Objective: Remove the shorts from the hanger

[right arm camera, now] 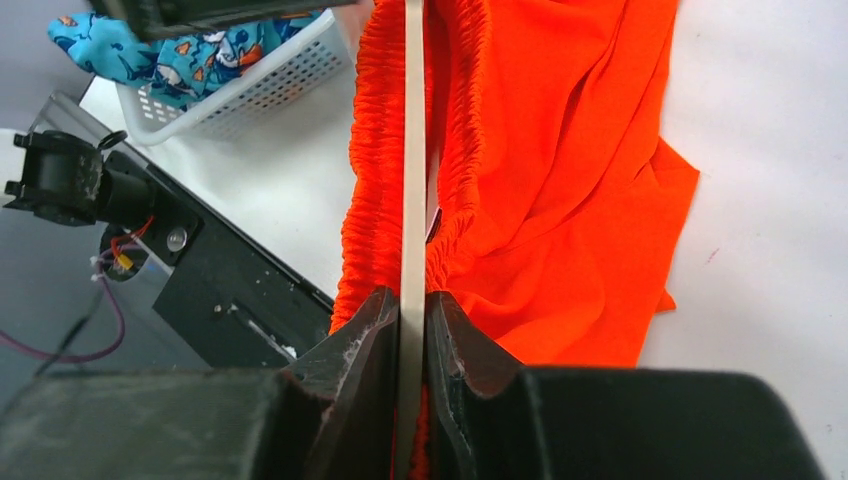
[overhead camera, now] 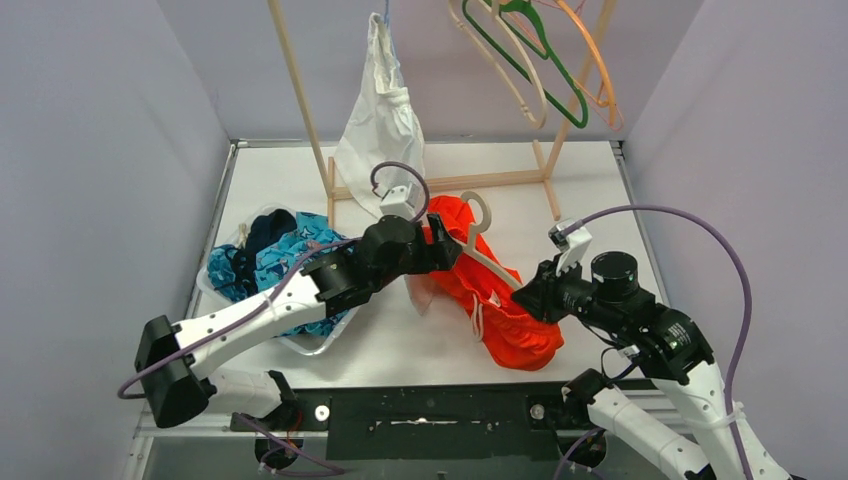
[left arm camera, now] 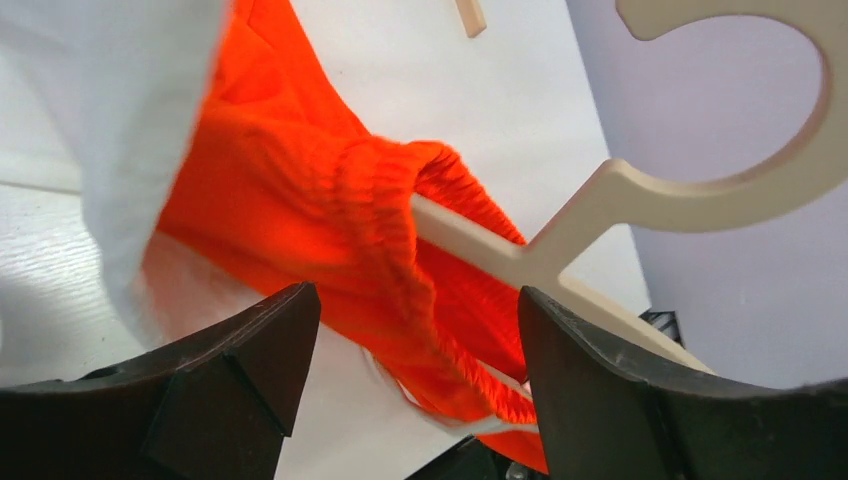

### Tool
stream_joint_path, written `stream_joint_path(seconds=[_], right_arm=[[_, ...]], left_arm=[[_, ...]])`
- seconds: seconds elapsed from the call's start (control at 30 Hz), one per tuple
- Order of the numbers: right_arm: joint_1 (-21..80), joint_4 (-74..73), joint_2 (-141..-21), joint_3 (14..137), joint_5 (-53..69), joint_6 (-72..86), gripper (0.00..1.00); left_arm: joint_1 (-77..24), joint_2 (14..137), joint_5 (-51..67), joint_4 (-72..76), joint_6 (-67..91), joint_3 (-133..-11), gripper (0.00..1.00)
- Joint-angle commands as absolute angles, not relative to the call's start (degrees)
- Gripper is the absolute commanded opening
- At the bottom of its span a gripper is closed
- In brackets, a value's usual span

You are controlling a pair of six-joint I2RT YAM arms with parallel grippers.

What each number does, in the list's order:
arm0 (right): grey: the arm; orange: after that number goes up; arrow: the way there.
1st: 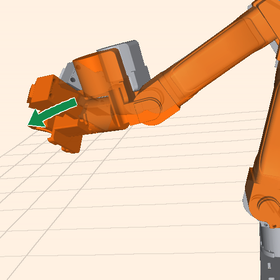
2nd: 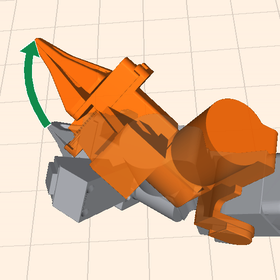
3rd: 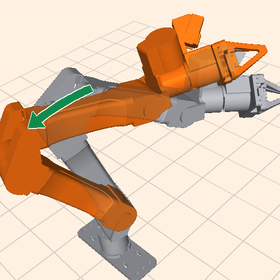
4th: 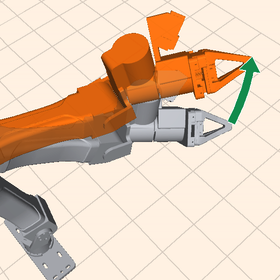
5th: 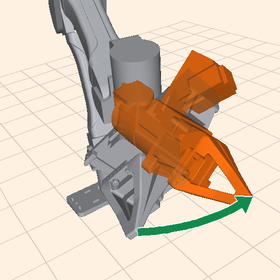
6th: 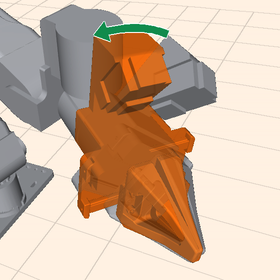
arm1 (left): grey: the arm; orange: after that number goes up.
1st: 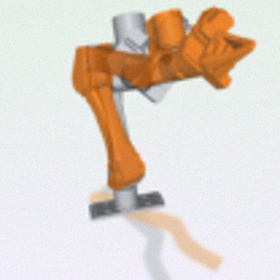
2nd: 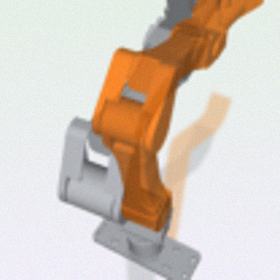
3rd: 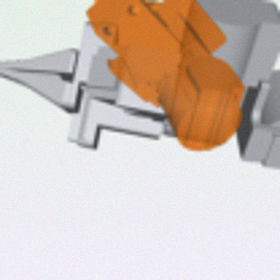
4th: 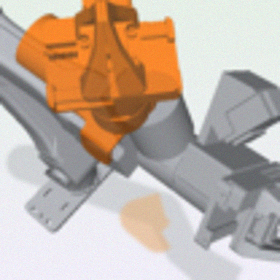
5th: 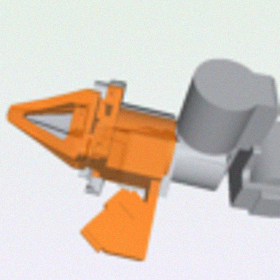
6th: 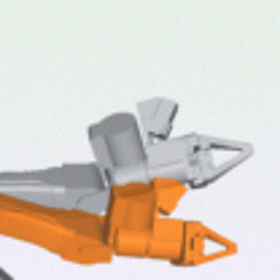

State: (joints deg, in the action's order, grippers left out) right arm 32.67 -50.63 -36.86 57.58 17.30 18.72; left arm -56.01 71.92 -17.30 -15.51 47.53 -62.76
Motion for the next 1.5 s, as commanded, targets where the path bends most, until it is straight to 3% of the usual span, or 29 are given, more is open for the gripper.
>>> stream_joint_path(seconds=[0.0, 0.3, 0.4, 0.7, 0.93, 1.33, 1.37, 1.4, 1.47], right_arm=[[32.90, -48.74, -36.16, 58.93, 20.66, 18.67, 0.00], [32.88, -53.91, -35.72, 62.07, 21.48, 18.67, 0.00], [32.89, -55.35, -35.37, 63.49, 21.88, 18.67, 0.00], [32.89, -63.05, -32.20, 67.72, 26.37, 18.67, 0.00], [33.10, -62.69, -26.51, 69.43, 32.65, 18.67, 0.00], [34.96, -62.44, -22.37, 70.78, 30.21, 18.67, 0.00], [34.99, -62.92, -22.59, 70.27, 29.07, 18.67, 0.05], [34.94, -63.26, -22.89, 69.13, 27.89, 18.67, 0.00], [34.91, -63.82, -24.52, 66.46, 26.92, 18.67, 0.00]], left_arm=[[-57.06, 77.60, -19.19, -12.19, 47.58, -67.73, 0.65], [-56.96, 80.85, -25.60, -20.42, 48.08, -70.39, 0.12], [-55.94, 80.68, -27.12, -22.31, 47.66, -70.71, 0.00], [-46.07, 78.16, -24.48, -25.35, 47.40, -69.17, 0.00], [-44.57, 79.03, -22.80, -25.50, 48.40, -68.38, 0.00], [-39.85, 78.02, -19.85, -25.42, 47.81, -67.10, 0.00], [-39.73, 78.27, -19.73, -25.55, 47.60, -67.44, 0.00], [-39.71, 78.64, -18.31, -25.48, 47.39, -67.76, 0.00], [-40.15, 79.30, -13.34, -22.61, 45.67, -67.66, 0.00]])
